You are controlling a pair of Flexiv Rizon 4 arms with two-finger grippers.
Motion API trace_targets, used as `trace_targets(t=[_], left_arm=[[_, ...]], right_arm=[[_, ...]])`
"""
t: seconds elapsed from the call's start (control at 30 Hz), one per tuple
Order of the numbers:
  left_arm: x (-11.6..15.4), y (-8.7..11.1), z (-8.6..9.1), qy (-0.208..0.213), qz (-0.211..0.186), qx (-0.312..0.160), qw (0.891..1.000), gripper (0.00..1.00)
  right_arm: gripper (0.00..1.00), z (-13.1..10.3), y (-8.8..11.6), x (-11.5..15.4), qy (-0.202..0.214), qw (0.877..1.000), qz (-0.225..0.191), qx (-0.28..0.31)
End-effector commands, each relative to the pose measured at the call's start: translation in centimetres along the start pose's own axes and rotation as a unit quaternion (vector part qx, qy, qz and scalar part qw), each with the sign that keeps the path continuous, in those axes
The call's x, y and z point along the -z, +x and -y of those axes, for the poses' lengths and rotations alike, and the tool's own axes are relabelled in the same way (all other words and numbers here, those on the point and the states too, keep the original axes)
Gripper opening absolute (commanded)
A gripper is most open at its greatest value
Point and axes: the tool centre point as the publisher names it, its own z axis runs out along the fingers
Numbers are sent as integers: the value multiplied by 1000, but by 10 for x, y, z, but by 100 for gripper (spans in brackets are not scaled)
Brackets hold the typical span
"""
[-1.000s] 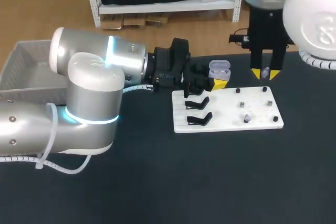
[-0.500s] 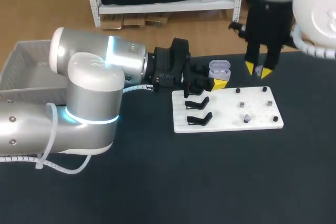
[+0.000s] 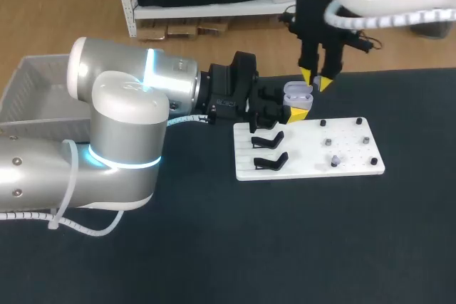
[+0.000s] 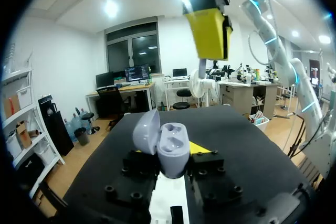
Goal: Pick up each earbud case from the left stands, insert the matching earbuds, close the lid, and place the case in the box.
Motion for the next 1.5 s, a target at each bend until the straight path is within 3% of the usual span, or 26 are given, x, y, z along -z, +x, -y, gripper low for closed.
trace_targets(t=[0.03,0.73,1.5], left_arm=[[0,2,2,-4,5,-2,1000,0],[0,2,2,-4,5,-2,1000,0],[0,2,2,-4,5,-2,1000,0]], right_arm=[[0,-13,1,-5,15,1000,-3,-8],[0,-23,1,-31,13,999,-7,-31],[0,-26,-10,-41,14,999,5,-42]])
